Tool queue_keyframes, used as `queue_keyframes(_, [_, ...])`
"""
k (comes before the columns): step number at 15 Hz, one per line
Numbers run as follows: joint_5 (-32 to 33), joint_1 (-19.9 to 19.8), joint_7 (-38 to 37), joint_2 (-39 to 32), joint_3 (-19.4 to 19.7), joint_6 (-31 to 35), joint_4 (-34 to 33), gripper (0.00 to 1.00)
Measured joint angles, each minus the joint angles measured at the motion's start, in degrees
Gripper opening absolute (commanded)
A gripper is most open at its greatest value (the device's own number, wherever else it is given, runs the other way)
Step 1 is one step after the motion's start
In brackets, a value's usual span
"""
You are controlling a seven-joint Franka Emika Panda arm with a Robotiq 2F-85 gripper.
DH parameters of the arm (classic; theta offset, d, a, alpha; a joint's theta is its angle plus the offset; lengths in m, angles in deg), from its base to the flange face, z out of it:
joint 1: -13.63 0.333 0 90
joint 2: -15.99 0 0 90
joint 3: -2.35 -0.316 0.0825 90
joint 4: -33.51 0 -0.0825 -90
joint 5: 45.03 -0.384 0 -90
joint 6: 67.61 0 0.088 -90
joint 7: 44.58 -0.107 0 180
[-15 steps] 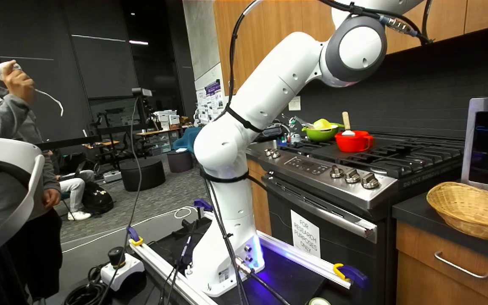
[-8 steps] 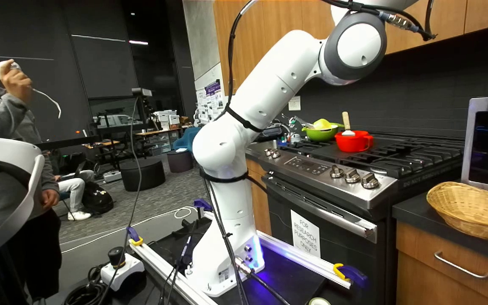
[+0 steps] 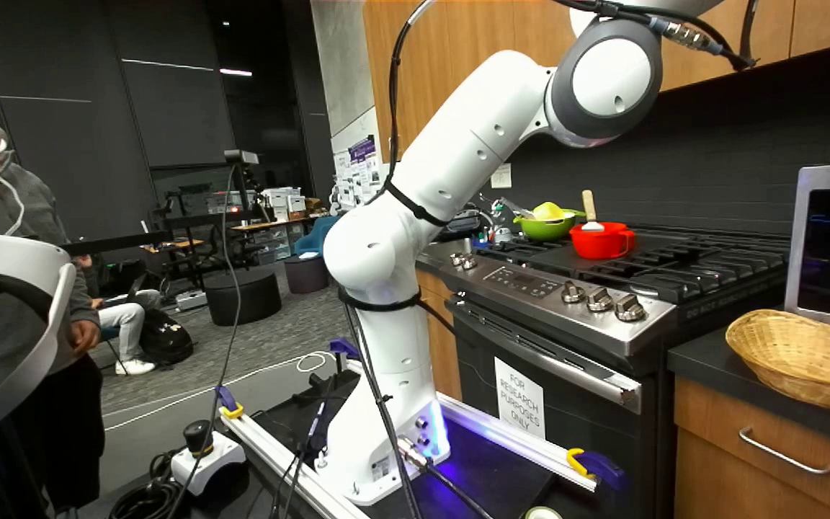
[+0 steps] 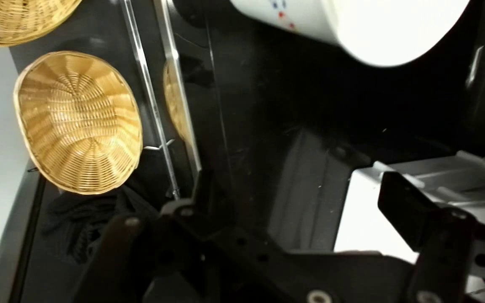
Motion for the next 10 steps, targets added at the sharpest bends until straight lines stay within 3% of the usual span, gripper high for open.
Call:
queue_keyframes(5, [0.45,-3.23,-4.37,-4.88,1.06,-2.99,0.16,1.00])
queue_keyframes(10, [0.44,-3.97,-4.35,-8.38,0.96,-5.07,-0.63,1.00])
